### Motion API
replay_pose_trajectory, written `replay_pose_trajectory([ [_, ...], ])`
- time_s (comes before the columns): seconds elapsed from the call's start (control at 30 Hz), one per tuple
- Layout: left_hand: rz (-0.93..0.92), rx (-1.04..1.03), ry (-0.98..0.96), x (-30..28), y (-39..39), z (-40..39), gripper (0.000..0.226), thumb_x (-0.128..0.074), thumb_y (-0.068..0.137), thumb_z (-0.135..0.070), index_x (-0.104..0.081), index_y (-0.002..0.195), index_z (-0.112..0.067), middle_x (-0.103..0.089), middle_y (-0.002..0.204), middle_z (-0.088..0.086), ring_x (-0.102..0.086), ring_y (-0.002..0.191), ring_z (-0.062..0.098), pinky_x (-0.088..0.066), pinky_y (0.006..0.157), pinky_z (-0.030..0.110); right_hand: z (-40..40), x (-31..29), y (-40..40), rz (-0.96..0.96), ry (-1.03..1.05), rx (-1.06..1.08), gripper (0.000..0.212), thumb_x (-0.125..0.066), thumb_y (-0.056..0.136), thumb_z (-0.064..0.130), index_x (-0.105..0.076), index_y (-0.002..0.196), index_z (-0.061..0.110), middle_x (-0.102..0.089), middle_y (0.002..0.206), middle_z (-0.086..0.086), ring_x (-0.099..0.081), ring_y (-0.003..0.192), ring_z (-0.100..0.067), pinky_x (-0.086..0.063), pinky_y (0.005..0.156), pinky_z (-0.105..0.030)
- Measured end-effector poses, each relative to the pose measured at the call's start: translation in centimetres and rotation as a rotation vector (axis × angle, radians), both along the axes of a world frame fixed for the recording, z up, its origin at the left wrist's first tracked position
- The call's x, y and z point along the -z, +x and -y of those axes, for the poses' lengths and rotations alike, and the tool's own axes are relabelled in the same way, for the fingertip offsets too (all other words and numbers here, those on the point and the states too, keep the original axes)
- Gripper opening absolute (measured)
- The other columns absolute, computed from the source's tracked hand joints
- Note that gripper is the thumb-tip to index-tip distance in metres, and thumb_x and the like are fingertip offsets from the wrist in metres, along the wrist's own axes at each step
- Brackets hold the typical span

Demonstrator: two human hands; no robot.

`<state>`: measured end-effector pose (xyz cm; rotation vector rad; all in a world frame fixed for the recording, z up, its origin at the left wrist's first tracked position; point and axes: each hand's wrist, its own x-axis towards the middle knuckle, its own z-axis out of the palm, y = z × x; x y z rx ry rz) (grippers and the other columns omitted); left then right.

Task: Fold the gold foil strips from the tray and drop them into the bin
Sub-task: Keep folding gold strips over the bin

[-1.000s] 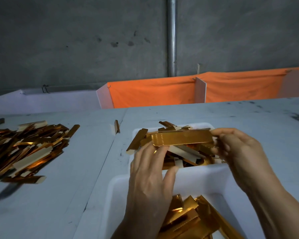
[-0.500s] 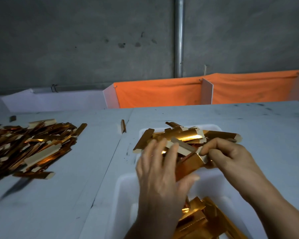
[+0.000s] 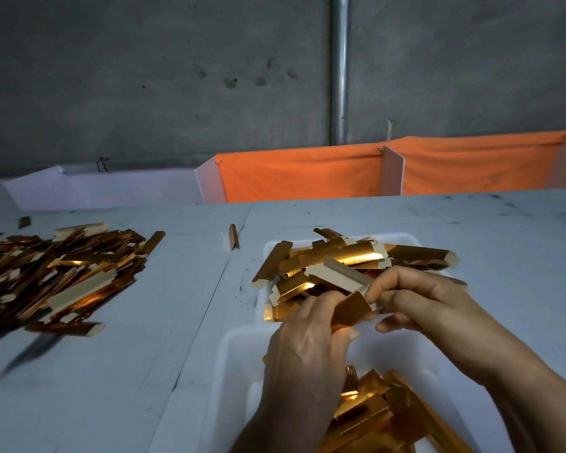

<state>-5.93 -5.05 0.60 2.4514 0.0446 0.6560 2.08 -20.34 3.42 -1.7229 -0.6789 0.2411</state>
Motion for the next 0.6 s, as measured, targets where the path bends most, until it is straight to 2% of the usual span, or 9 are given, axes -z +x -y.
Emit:
replay_pose_trajectory([
  [0.13, -0.039, 0.028, 0.002, -0.1, -0.1, 0.1, 0.046, -0.039, 0.095, -0.047, -0.031, 0.140, -0.042, -0.043, 0.134, -0.025, -0.030, 0.096, -0.013, -0.021, 0.057, -0.012, 0.2, 0.1, 0.2, -0.066, 0.036, -0.019, 0.031, -0.046, 0.096, 0.010, -0.072, 0.082, 0.017, -0.071, 0.092, -0.007, -0.069, 0.088, -0.021, -0.056, 0.069, -0.025],
  [0.33, -0.067, 0.068, -0.082, 0.2, -0.2, -0.7, 0.049, -0.042, 0.094, -0.050, -0.031, 0.141, -0.042, -0.042, 0.136, -0.025, -0.035, 0.109, -0.007, -0.030, 0.075, -0.002, 0.6, 0.2, 0.5, -0.099, 0.092, -0.098, 0.026, -0.053, 0.092, 0.007, -0.071, 0.093, 0.026, -0.066, 0.091, -0.006, -0.070, 0.085, -0.022, -0.055, 0.067, -0.023],
  [0.37, -0.077, 0.077, -0.107, 0.2, -0.2, -0.9, 0.049, -0.042, 0.094, -0.050, -0.031, 0.141, -0.042, -0.043, 0.135, -0.026, -0.036, 0.108, -0.007, -0.032, 0.075, -0.001, 0.7, 0.2, 0.5, -0.111, 0.089, -0.131, 0.024, -0.055, 0.087, 0.011, -0.071, 0.095, 0.027, -0.068, 0.089, -0.004, -0.070, 0.085, -0.023, -0.054, 0.068, -0.023],
  [0.43, -0.089, 0.093, -0.155, 0.1, -0.3, -1.1, 0.050, -0.044, 0.093, -0.050, -0.032, 0.141, -0.042, -0.042, 0.130, -0.027, -0.036, 0.107, -0.007, -0.034, 0.074, 0.000, 0.9, 0.0, 0.6, -0.134, 0.076, -0.196, 0.032, -0.054, 0.078, 0.015, -0.069, 0.102, 0.030, -0.070, 0.089, -0.005, -0.070, 0.087, -0.023, -0.054, 0.068, -0.023],
  [0.53, -0.107, 0.120, -0.204, 0.0, -0.5, -1.2, 0.048, -0.046, 0.093, -0.049, -0.034, 0.139, -0.044, -0.037, 0.118, -0.033, -0.038, 0.104, -0.007, -0.037, 0.075, 0.002, 0.9, -0.1, 0.6, -0.157, 0.092, -0.262, 0.037, -0.058, 0.077, 0.014, -0.067, 0.109, 0.032, -0.070, 0.096, -0.009, -0.070, 0.091, -0.025, -0.054, 0.070, -0.024],
  [0.6, -0.122, 0.144, -0.213, -0.1, -0.5, -1.2, 0.047, -0.046, 0.093, -0.048, -0.035, 0.138, -0.044, -0.037, 0.116, -0.034, -0.039, 0.101, -0.009, -0.037, 0.072, 0.000, 0.8, -0.1, 0.5, -0.122, 0.086, -0.246, 0.030, -0.060, 0.077, 0.016, -0.067, 0.103, 0.030, -0.071, 0.092, -0.009, -0.070, 0.089, -0.024, -0.055, 0.070, -0.024],
])
